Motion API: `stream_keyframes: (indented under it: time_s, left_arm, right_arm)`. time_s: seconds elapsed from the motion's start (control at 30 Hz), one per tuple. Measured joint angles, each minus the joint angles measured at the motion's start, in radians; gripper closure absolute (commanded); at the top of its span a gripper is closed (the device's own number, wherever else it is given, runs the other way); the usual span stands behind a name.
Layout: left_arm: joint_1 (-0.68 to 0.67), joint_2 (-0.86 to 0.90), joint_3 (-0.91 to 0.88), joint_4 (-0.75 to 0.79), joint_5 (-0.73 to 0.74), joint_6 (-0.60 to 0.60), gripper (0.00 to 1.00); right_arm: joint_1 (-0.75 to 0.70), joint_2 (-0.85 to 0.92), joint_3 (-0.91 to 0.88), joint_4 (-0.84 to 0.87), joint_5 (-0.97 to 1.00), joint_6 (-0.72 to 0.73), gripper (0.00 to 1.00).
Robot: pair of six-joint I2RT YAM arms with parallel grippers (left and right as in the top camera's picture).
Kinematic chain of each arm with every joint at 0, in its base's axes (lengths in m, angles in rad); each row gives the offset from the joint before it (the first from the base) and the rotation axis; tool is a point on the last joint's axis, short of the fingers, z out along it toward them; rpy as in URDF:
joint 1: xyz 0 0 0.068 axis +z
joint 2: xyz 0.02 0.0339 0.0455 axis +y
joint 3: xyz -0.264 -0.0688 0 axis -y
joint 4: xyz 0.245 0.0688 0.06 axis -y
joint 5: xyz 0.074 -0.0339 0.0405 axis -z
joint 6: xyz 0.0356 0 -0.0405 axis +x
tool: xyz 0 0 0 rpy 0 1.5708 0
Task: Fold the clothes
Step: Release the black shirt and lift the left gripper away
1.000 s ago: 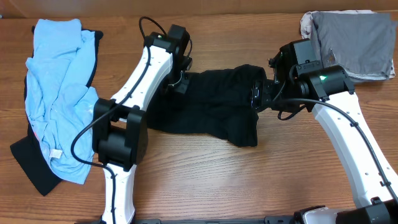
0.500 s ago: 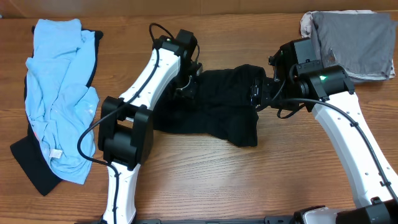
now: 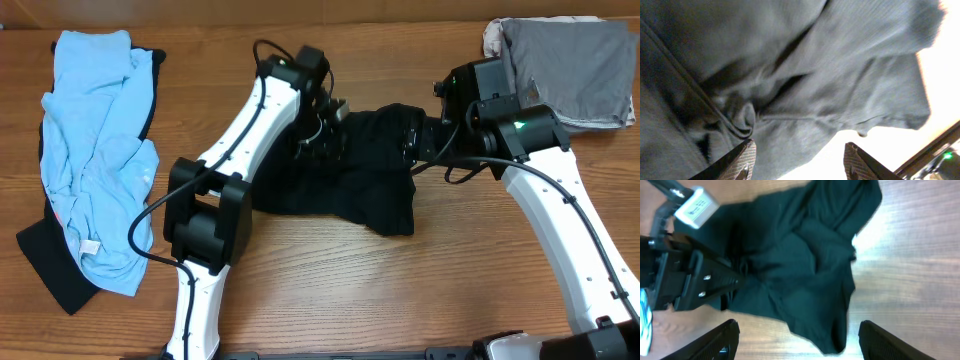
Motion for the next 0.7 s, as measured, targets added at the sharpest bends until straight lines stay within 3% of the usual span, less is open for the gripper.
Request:
stream_keyframes:
  time_s: [0.17,0.3,0.37,0.7]
  left_arm:
    - [0.052,0.008,0.237,-0.049,0.016,0.000,0.35]
    - [0.110,0.008,0.422,-0.065,0.020,0.000,0.32]
    - [0.138,0.007,0.483,-0.065,0.021,0.000,0.32]
    - [0.227,0.007,0.524,-0.107,-0.030,0.000,0.30]
  right_arm:
    - [-0.008,0.070,0.000,0.072,0.002,-0.027,0.20]
    - [-0.010,0.187,0.000,0.102,0.003,-0.042,0.03]
    - [-0.011,0.253,0.000,0.110,0.003,-0.052,0.00]
    - [-0.061,0.444,-0.002,0.136,-0.037,-0.096,0.00]
